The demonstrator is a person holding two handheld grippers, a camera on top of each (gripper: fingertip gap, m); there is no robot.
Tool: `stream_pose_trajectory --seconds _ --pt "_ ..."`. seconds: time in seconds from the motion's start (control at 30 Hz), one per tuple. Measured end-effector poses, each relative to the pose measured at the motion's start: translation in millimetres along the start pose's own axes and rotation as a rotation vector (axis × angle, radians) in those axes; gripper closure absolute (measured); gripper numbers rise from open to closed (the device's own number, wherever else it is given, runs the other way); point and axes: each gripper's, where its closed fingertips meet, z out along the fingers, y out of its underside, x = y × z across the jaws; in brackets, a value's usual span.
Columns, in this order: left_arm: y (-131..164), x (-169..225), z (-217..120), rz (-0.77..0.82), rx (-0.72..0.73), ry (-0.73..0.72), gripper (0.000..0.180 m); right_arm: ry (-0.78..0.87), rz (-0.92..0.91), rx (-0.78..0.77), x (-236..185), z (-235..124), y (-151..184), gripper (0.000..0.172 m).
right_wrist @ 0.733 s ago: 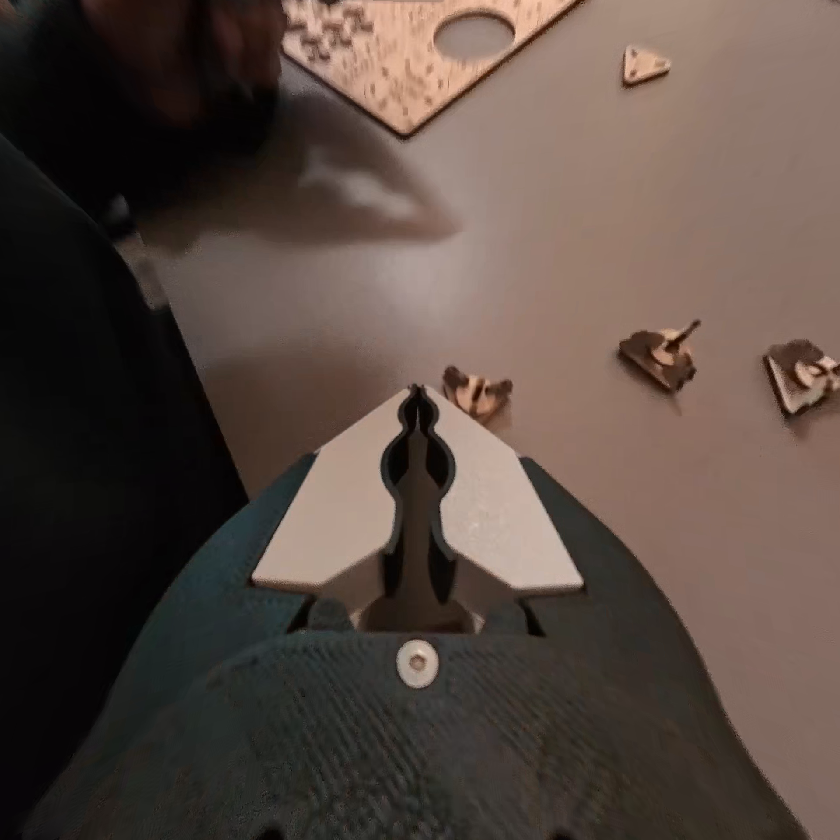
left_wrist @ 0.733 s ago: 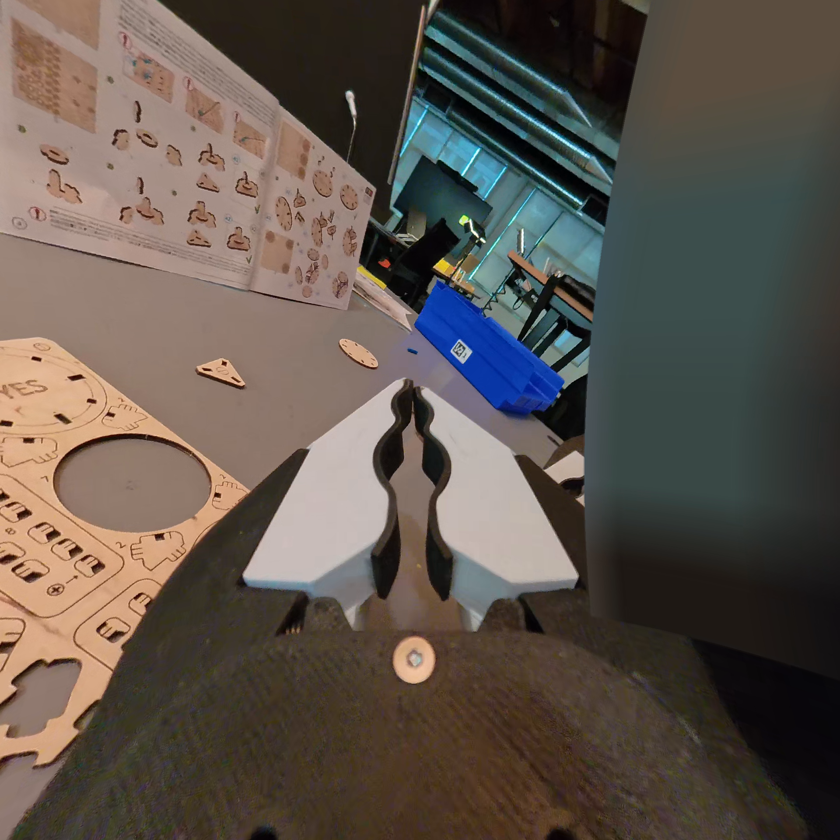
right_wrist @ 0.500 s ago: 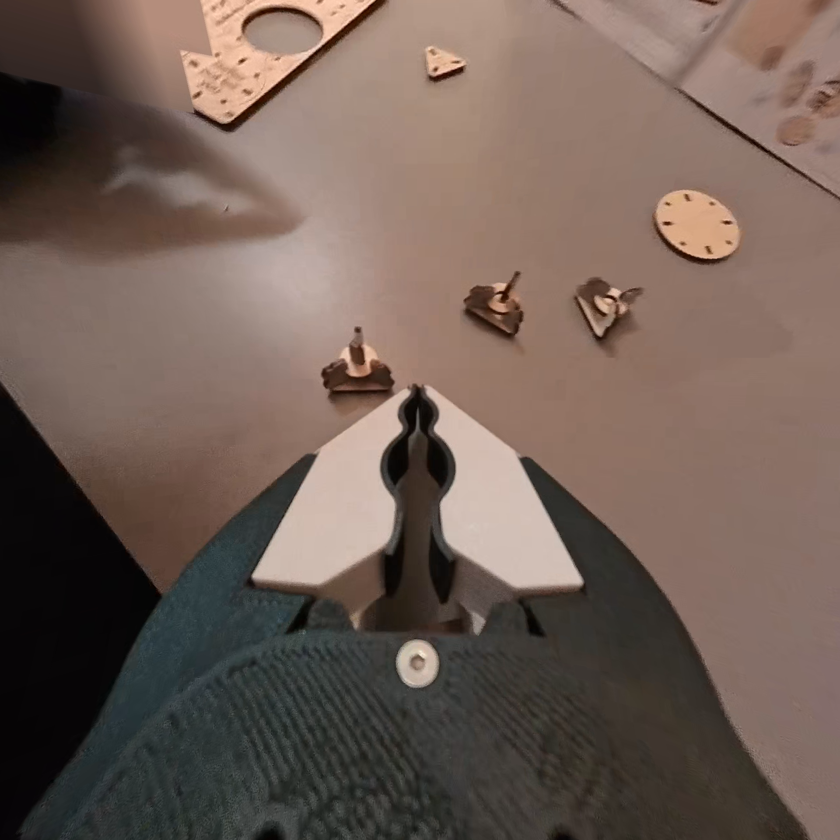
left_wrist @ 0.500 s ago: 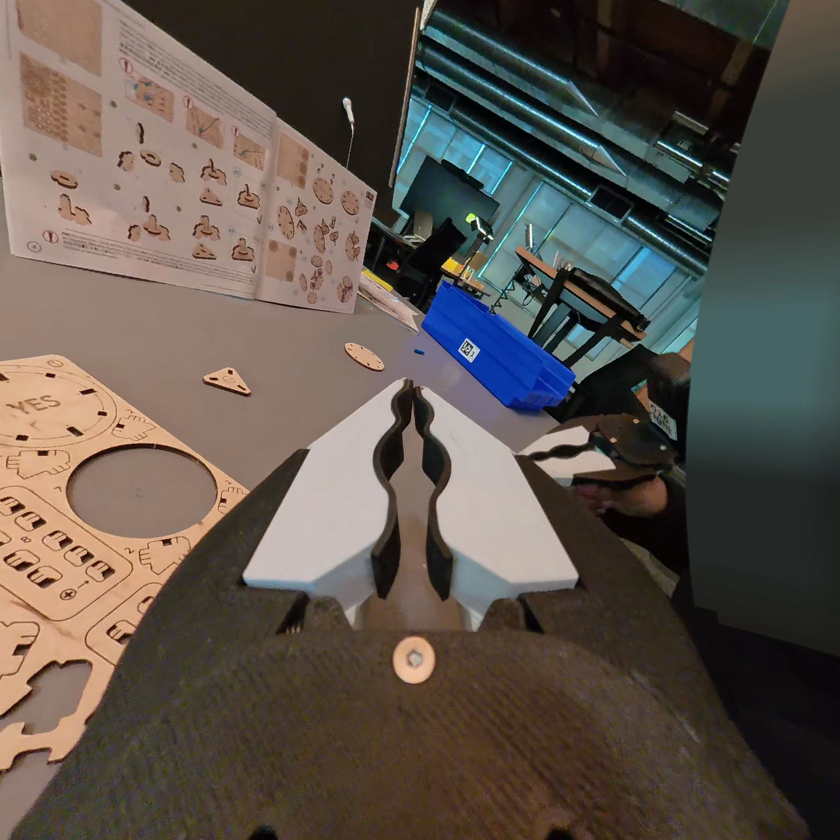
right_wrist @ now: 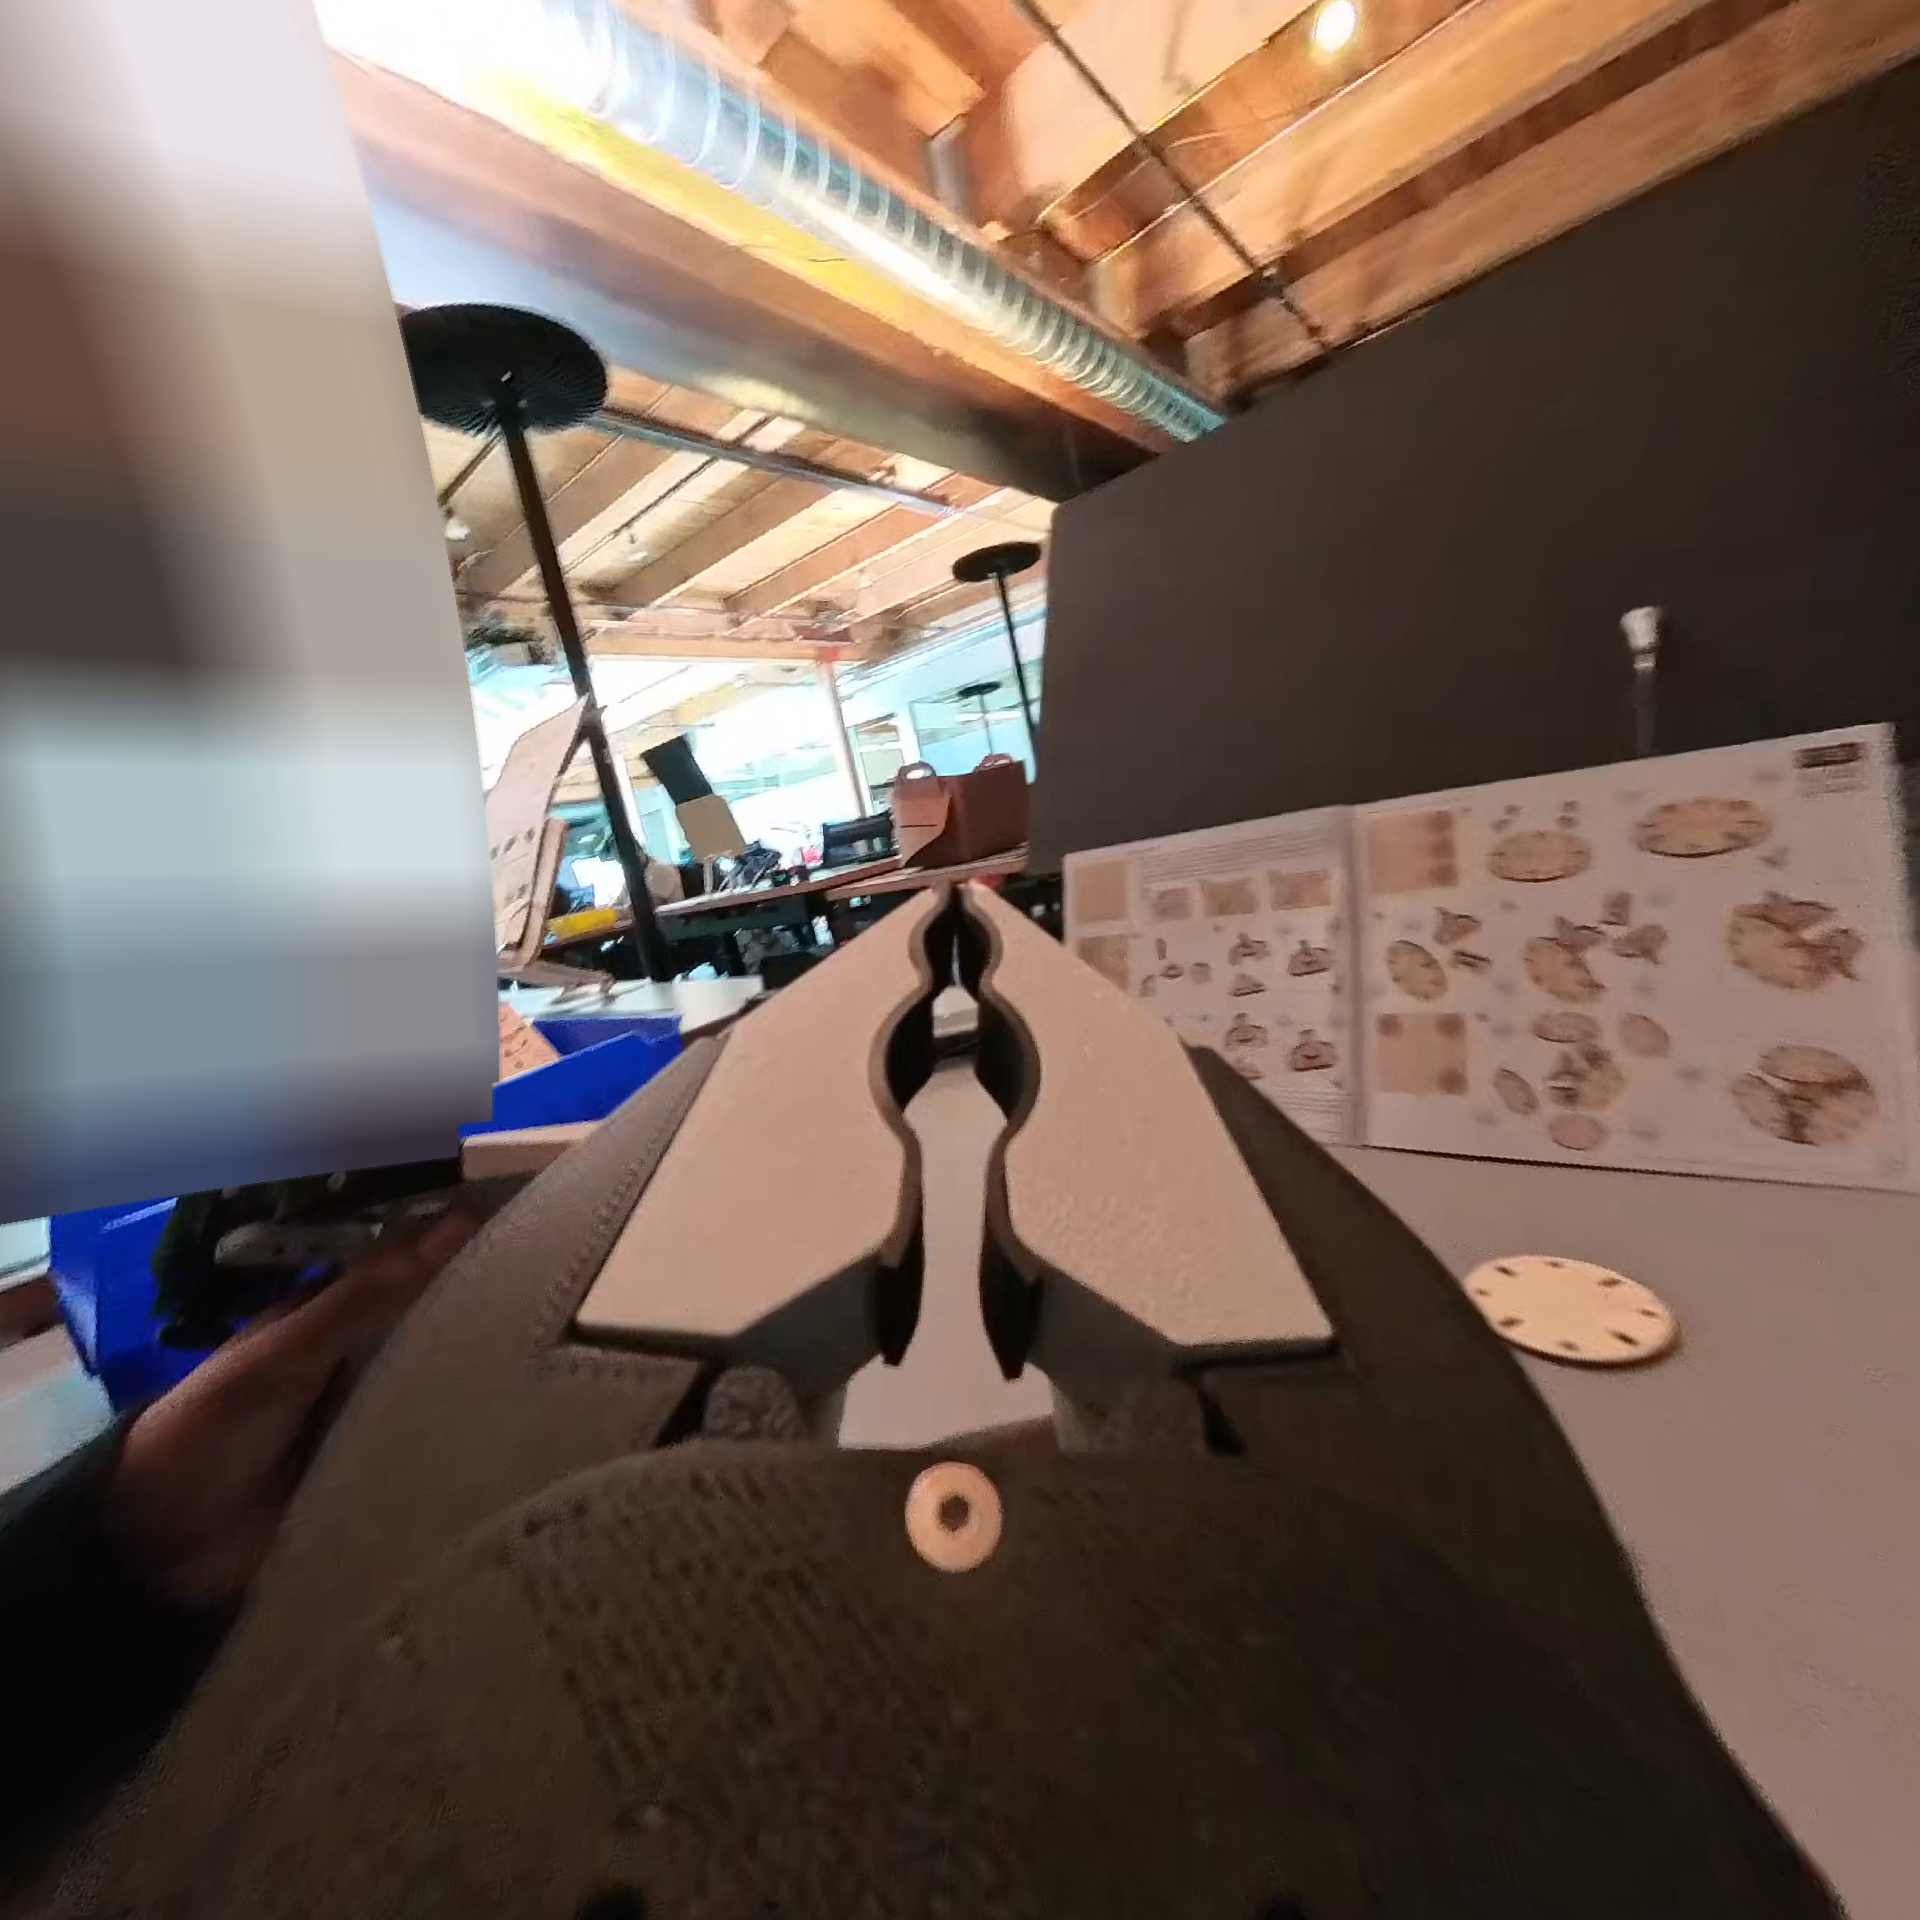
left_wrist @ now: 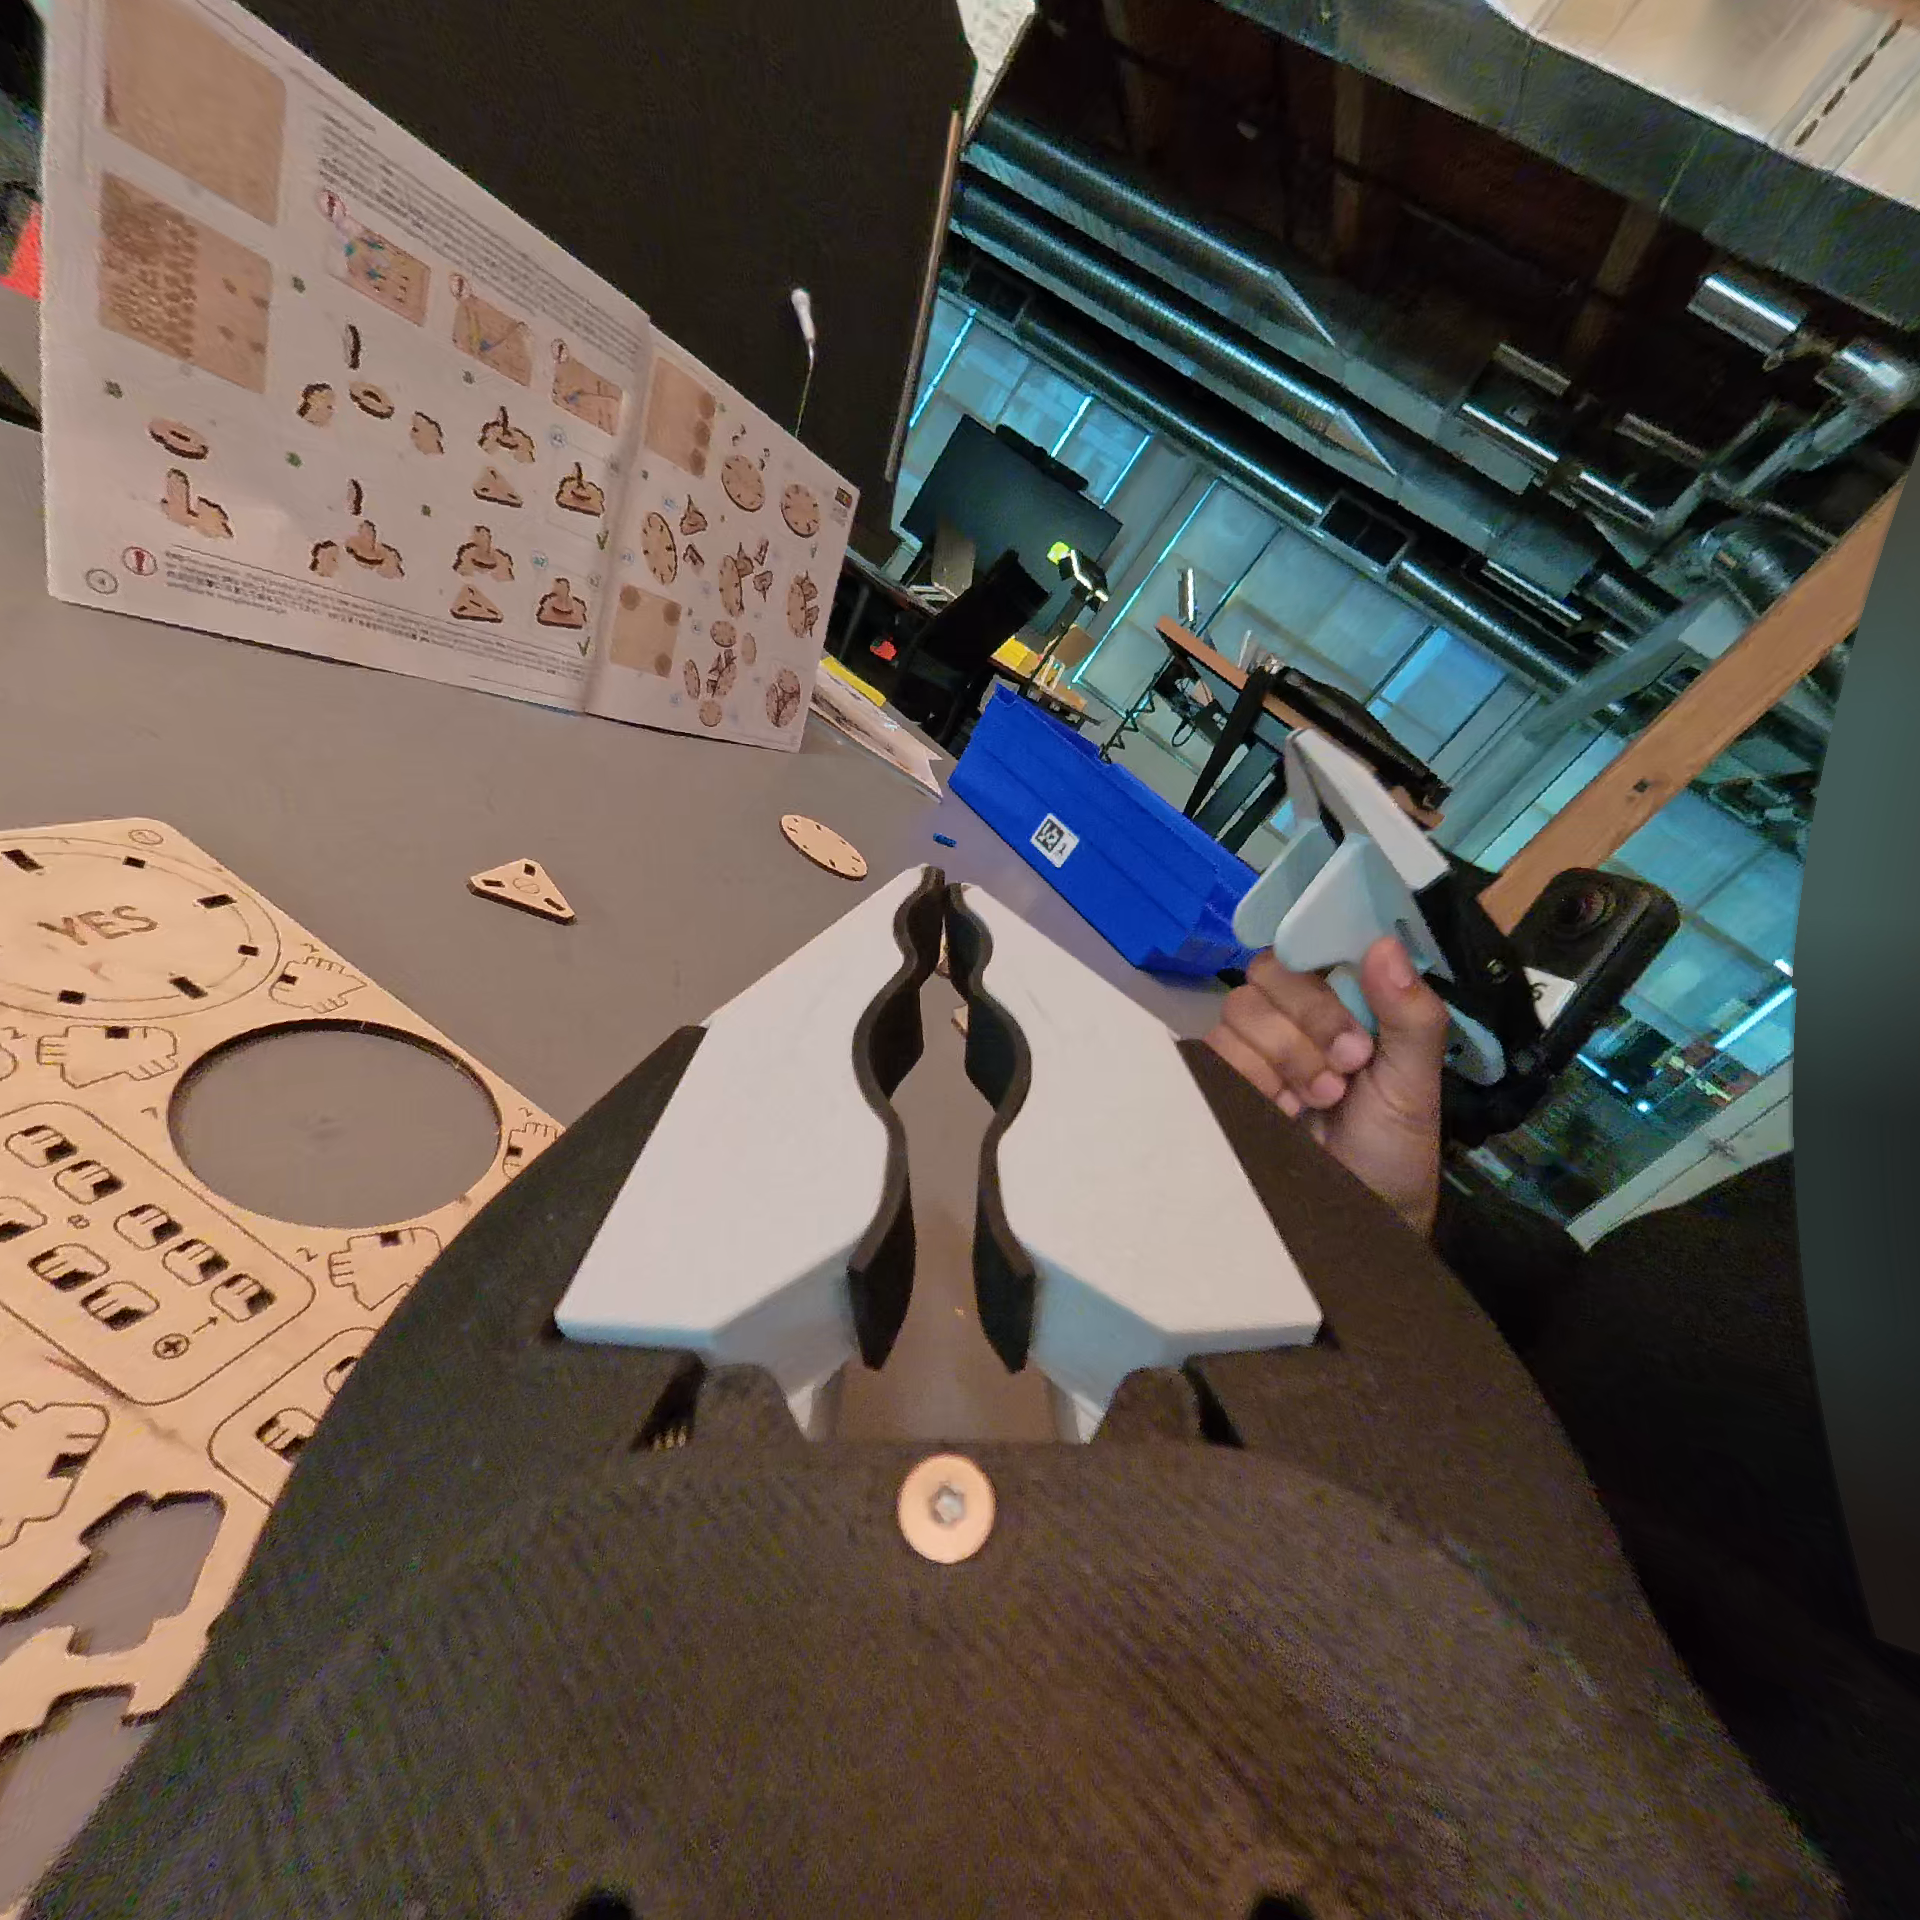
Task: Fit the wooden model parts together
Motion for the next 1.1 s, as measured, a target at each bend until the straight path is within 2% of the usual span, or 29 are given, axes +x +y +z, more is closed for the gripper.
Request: stream_pose_trajectory --seconds 0.13,0.3,0.47,0.6,0.83,0.97,1.1 --pt "-2 0 -1 -0.032 0.018 0.018 0.180 -0.044 0.041 -0.085 -4 11 26 0.172" --pt "-3 0 -1 -0.044 0.022 0.026 0.180 -0.131 -0.043 -0.076 -22 17 20 0.172" --pt "-4 -2 -2 -0.064 0.033 0.030 0.180 -0.336 -0.088 -0.049 -61 14 14 0.172" --pt "-5 -2 -3 -0.078 0.041 0.034 0.180 -0.426 -0.089 -0.144 -66 12 48 0.172" --pt "-5 -4 -3 -0.089 0.044 0.033 0.180 -0.494 -0.196 -0.117 -88 16 28 0.172" --pt "-6 -4 -4 -0.092 0.049 0.034 0.180 -0.478 -0.185 -0.212 -74 11 69 0.172" --pt "-6 -4 -4 -0.092 0.047 0.031 0.180 -0.479 -0.239 -0.120 -83 14 33 0.172"
